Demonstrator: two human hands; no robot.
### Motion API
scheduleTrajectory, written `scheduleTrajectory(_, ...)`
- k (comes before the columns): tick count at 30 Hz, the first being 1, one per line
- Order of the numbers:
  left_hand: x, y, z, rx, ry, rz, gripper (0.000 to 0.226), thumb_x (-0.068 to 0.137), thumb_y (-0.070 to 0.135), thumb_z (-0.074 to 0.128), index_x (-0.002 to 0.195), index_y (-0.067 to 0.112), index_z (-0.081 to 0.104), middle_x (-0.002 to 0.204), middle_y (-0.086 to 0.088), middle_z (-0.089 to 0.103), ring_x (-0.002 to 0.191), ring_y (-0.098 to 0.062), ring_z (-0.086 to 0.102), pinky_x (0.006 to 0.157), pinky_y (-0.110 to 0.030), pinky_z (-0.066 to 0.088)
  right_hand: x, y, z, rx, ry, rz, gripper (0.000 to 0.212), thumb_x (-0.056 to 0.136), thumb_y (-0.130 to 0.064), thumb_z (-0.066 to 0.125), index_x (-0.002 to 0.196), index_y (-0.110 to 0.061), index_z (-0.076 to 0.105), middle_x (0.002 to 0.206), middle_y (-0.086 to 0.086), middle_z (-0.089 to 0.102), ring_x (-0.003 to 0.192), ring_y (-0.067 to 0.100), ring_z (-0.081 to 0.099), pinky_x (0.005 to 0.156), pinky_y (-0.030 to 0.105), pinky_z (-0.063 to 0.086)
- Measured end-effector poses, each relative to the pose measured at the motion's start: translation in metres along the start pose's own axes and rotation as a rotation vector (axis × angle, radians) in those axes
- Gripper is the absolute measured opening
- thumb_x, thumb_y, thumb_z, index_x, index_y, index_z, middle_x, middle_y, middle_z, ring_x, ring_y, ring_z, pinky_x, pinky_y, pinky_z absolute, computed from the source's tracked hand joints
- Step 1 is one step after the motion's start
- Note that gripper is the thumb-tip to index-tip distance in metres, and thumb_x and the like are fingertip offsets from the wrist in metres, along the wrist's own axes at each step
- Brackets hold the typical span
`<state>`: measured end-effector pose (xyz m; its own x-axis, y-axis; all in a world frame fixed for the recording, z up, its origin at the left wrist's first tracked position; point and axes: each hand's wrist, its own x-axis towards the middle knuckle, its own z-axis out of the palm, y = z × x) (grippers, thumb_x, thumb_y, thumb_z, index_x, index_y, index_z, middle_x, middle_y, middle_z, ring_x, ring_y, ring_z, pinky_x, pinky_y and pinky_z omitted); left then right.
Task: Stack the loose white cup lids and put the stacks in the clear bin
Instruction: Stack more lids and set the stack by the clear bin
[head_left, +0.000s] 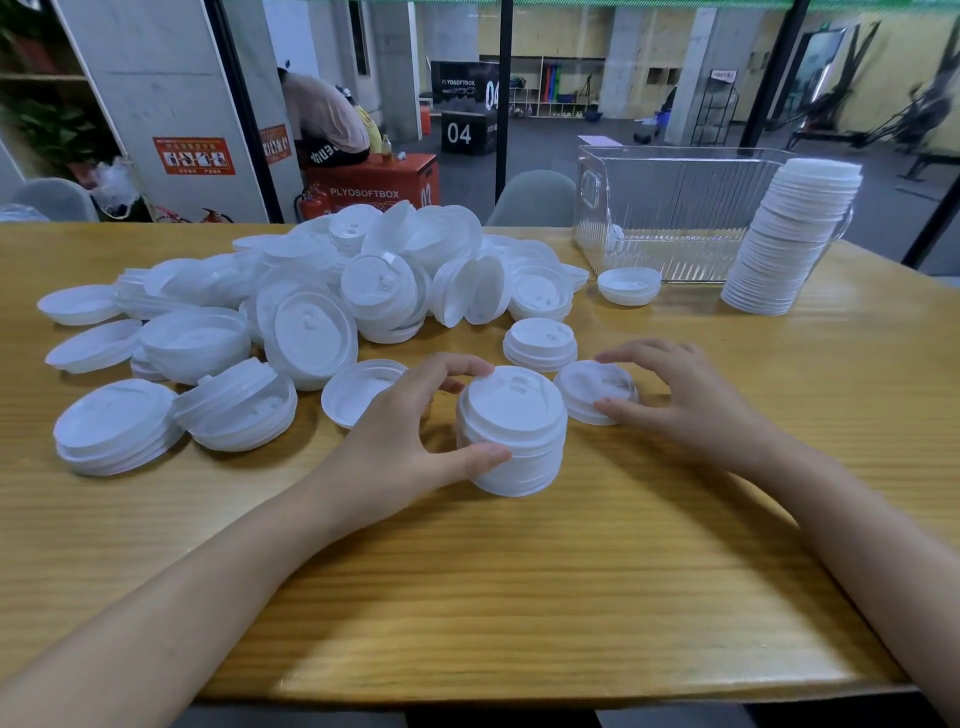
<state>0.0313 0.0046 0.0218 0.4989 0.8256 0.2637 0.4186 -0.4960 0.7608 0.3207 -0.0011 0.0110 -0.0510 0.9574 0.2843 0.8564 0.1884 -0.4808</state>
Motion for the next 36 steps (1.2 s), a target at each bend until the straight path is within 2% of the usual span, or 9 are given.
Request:
scheduleTrajectory(4, 0.000, -0.001, -0.001, 0.003, -0.004, 0.006, 0.060, 0.067, 0.052, 0.076, 0.120, 0.040, 0.052, 0.118, 0.035, 0.053, 0.119, 0.011, 0.046, 0.088, 0.003, 0.028, 0.000, 0.002, 0.004, -0.019, -0.042, 0.002, 0.038, 0.077, -0.056, 0.064, 0.112, -0.053, 0.049, 0.125, -0.019, 0.051, 0.118, 0.013, 0.039, 0.108, 0.044, 0.032)
scheduleTrajectory(7, 0.001, -0.003, -0.001, 0.012, 0.001, 0.021, 0.061, 0.069, 0.051, 0.082, 0.121, 0.039, 0.052, 0.119, 0.033, 0.054, 0.121, 0.007, 0.047, 0.090, 0.002, 0.029, 0.001, 0.004, 0.005, -0.025, -0.040, -0.007, 0.033, 0.077, -0.057, 0.061, 0.108, -0.051, 0.052, 0.127, -0.017, 0.056, 0.120, 0.017, 0.045, 0.106, 0.047, 0.034)
scheduleTrajectory(10, 0.001, -0.003, -0.001, 0.009, 0.003, 0.036, 0.060, 0.069, 0.048, 0.078, 0.122, 0.038, 0.051, 0.121, 0.031, 0.055, 0.120, 0.006, 0.048, 0.091, 0.000, 0.030, 0.001, 0.001, 0.004, -0.007, 0.012, -0.011, 0.028, 0.077, -0.055, 0.065, 0.103, -0.051, 0.054, 0.122, -0.017, 0.059, 0.115, 0.018, 0.046, 0.103, 0.046, 0.037)
scheduleTrajectory(12, 0.002, -0.004, -0.001, -0.004, 0.008, 0.041, 0.063, 0.068, 0.047, 0.078, 0.124, 0.039, 0.049, 0.124, 0.028, 0.055, 0.121, 0.004, 0.050, 0.092, -0.002, 0.031, -0.001, -0.007, 0.002, 0.083, 0.108, -0.045, 0.026, 0.076, -0.057, 0.067, 0.100, -0.052, 0.057, 0.119, -0.018, 0.061, 0.113, 0.015, 0.049, 0.100, 0.036, 0.037)
scheduleTrajectory(14, 0.002, -0.004, -0.001, -0.017, 0.014, 0.042, 0.069, 0.067, 0.047, 0.079, 0.128, 0.039, 0.047, 0.127, 0.025, 0.055, 0.120, 0.004, 0.051, 0.093, -0.002, 0.032, -0.004, -0.020, -0.003, 0.265, 0.172, -0.067, 0.034, 0.072, -0.055, 0.067, 0.104, -0.045, 0.065, 0.118, -0.020, 0.063, 0.113, 0.006, 0.052, 0.092, 0.025, 0.038)
scheduleTrajectory(16, 0.002, -0.005, -0.002, -0.026, 0.010, 0.041, 0.075, 0.067, 0.046, 0.079, 0.132, 0.040, 0.043, 0.128, 0.023, 0.055, 0.119, 0.005, 0.050, 0.093, -0.002, 0.032, -0.008, -0.034, -0.005, 0.385, 0.157, -0.113, 0.040, 0.073, -0.057, 0.066, 0.109, -0.039, 0.068, 0.122, -0.021, 0.064, 0.118, 0.004, 0.052, 0.090, 0.022, 0.037)
scheduleTrajectory(20, 0.002, -0.005, -0.001, -0.040, -0.006, 0.031, 0.086, 0.064, 0.044, 0.080, 0.138, 0.041, 0.037, 0.127, 0.024, 0.052, 0.119, 0.009, 0.048, 0.093, -0.001, 0.032, -0.012, -0.057, 0.002, 0.396, 0.054, -0.255, 0.038, 0.075, -0.053, 0.067, 0.109, -0.039, 0.070, 0.124, -0.024, 0.062, 0.125, 0.004, 0.048, 0.095, 0.009, 0.033)
scheduleTrajectory(26, 0.004, -0.008, -0.001, -0.019, -0.018, 0.046, 0.091, 0.065, 0.041, 0.084, 0.141, 0.039, 0.035, 0.130, 0.021, 0.049, 0.119, 0.013, 0.044, 0.094, 0.000, 0.030, -0.010, -0.062, 0.008, 0.345, -0.035, -0.309, 0.037, 0.075, -0.054, 0.067, 0.109, -0.041, 0.070, 0.127, -0.021, 0.059, 0.124, 0.008, 0.044, 0.101, 0.008, 0.027)
scheduleTrajectory(36, 0.005, -0.011, -0.001, 0.014, -0.032, 0.076, 0.090, 0.062, 0.045, 0.082, 0.139, 0.045, 0.034, 0.129, 0.026, 0.049, 0.122, 0.008, 0.046, 0.095, -0.001, 0.030, -0.012, -0.060, 0.013, 0.302, -0.031, -0.347, 0.036, 0.078, -0.053, 0.066, 0.111, -0.040, 0.070, 0.127, -0.018, 0.058, 0.122, 0.010, 0.043, 0.103, 0.016, 0.030)
